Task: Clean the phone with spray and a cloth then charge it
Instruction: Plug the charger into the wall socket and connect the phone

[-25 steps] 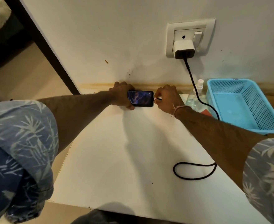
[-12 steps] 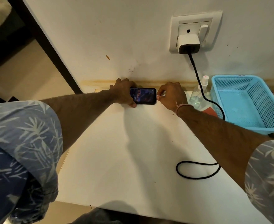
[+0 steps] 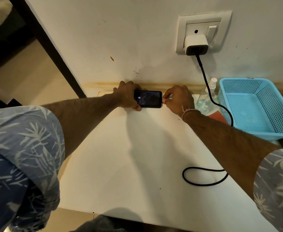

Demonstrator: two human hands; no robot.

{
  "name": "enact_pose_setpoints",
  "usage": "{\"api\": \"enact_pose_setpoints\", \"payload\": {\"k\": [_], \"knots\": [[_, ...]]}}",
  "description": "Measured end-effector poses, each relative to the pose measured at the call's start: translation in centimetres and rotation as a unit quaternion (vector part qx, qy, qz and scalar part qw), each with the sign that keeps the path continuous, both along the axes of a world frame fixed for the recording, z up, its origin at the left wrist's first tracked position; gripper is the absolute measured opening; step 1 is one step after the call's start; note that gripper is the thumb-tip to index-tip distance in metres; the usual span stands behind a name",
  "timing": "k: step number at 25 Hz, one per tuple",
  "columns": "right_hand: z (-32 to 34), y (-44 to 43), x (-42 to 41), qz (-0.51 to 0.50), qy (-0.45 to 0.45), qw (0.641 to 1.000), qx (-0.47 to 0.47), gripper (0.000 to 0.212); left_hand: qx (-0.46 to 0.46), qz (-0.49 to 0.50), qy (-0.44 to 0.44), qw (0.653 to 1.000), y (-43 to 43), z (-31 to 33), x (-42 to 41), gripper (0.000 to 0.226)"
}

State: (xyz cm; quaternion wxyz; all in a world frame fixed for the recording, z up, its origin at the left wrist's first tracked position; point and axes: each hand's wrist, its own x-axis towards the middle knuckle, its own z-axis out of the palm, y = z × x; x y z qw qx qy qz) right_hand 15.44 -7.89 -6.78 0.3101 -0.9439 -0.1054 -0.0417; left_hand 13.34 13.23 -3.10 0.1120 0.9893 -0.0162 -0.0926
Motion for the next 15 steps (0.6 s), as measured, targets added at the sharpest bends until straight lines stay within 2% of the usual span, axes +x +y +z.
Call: {"api": "enact_pose_setpoints", "payload": {"k": [15], "knots": [[-0.05,0.11,-0.18,-0.019,0.014,1.0,0.01,0.011,-0.023,0.02,-0.006,1.0,0.14,-0.38,-0.16,0.075]]}}
